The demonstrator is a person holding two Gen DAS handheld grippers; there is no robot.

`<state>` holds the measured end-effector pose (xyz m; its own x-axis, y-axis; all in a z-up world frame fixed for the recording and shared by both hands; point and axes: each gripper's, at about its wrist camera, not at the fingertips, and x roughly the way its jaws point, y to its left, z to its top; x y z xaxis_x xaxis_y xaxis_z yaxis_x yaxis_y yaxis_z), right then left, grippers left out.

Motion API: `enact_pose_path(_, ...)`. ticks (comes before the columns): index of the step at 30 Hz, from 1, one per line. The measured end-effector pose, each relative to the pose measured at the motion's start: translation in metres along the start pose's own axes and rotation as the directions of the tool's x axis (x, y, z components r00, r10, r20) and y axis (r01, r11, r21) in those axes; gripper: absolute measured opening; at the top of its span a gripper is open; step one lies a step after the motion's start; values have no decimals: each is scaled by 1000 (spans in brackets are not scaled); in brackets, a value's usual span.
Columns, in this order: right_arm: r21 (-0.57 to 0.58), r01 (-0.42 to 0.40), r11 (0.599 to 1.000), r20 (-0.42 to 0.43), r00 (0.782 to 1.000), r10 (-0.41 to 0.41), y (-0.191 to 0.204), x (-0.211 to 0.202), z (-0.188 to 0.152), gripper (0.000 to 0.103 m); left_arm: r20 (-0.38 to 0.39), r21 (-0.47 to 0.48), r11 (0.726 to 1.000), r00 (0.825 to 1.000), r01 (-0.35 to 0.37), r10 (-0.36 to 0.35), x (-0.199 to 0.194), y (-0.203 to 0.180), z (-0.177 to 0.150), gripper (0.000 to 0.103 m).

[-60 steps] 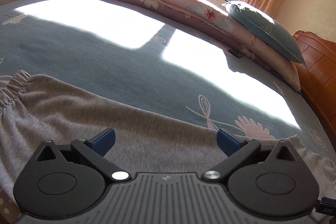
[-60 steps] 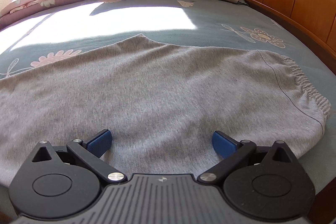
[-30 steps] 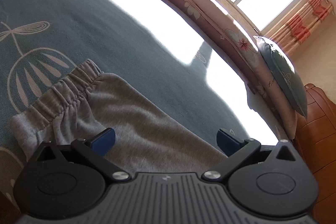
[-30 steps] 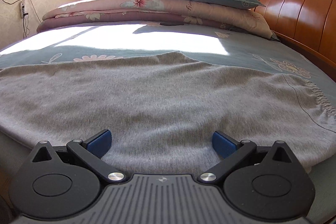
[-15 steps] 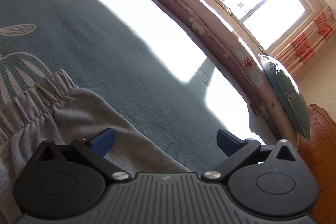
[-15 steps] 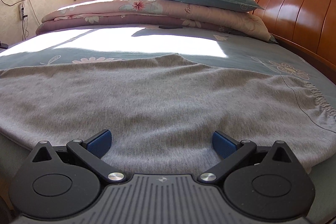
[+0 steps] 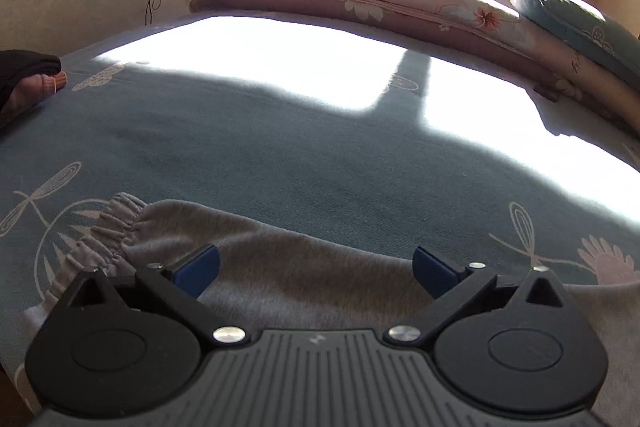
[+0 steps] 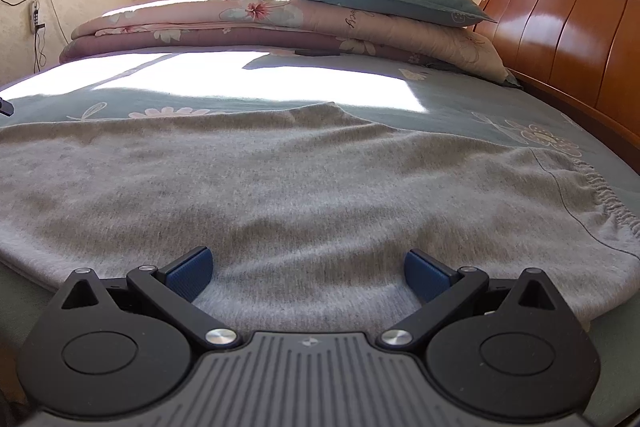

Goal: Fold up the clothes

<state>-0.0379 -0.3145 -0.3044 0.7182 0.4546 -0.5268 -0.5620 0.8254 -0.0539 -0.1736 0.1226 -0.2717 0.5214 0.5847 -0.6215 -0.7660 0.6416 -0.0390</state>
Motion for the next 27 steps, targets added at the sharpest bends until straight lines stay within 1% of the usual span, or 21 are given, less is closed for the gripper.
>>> enact_pose_path(1, 6, 0, 1000, -1, 1000, 0, -1, 0, 0, 103, 22, 35, 999, 999, 25, -26, -7, -6, -1, 102)
enact_pose_path(2, 8, 1, 1000, -2, 1000, -1, 0, 1, 1, 103, 29, 42, 996, 996, 82, -83, -14, -11, -4, 102)
enact_pose_path(3, 8, 3, 1000, -3, 1000, -3, 0, 0, 1, 103, 36, 49, 989, 989, 140, -142, -21, -15, -6, 102)
enact_pose_path(4, 7, 5, 1000, -4, 1000, -5, 0, 1, 1, 103, 42, 55, 979, 979, 198, -200, -27, -20, -8, 102)
enact_pose_path(6, 7, 5, 1000, -6, 1000, -5, 1, 1, 1, 103, 11, 66, 957, 959, 283, -284, -35, -33, -14, 102)
enact_pose_path(7, 6, 4, 1000, -7, 1000, -4, 0, 1, 1, 103, -6, 70, 943, 946, 324, -324, -39, -40, -17, 102)
enact_pose_path(9, 4, -2, 1000, -7, 1000, 2, -1, 1, 1, 103, -36, 114, 923, 930, 367, -366, -51, -58, -26, 102)
enact_pose_path(10, 4, -5, 1000, -8, 1000, 5, -1, 0, 1, 103, -34, 149, 914, 925, 378, -378, -59, -65, -32, 102)
enact_pose_path(13, 7, -10, 1000, -9, 1000, 10, -3, 0, 1, 103, -5, 246, 891, 919, 382, -393, -77, -85, -47, 102)
enact_pose_path(15, 6, -13, 1000, -9, 1000, 13, -3, 0, 1, 103, -24, 270, 885, 922, 379, -387, -79, -94, -57, 102)
enact_pose_path(16, 6, -15, 1000, -9, 1000, 15, -3, 0, 1, 103, -38, 265, 886, 922, 381, -385, -78, -94, -61, 102)
enact_pose_path(19, 9, -26, 1000, -6, 1000, 26, -5, 0, 0, 103, -73, 221, 899, 926, 377, -370, -74, -88, -74, 102)
enact_pose_path(21, 13, -34, 999, -4, 999, 34, -6, -1, 0, 103, -118, 154, 918, 930, 364, -349, -66, -77, -83, 102)
enact_pose_path(22, 16, -39, 999, -3, 999, 39, -6, -1, 0, 103, -121, 132, 924, 931, 358, -343, -63, -72, -84, 102)
enact_pose_path(23, 18, -43, 999, -3, 999, 43, -7, -1, 0, 103, -90, 125, 928, 935, 351, -342, -67, -65, -88, 102)
enact_pose_path(24, 22, -46, 999, -2, 999, 46, -8, -1, 0, 103, -92, 117, 937, 943, 328, -319, -67, -61, -88, 102)
enact_pose_path(25, 26, -50, 998, -1, 999, 50, -9, -2, 0, 103, -90, 100, 942, 946, 320, -312, -69, -55, -88, 102)
enact_pose_path(26, 31, -53, 998, -1, 999, 53, -9, -2, 0, 103, -87, 82, 946, 948, 313, -306, -70, -49, -88, 102)
enact_pose_path(27, 35, -57, 998, 0, 998, 57, -10, -2, 1, 103, -77, 45, 945, 944, 324, -320, -71, -41, -88, 102)
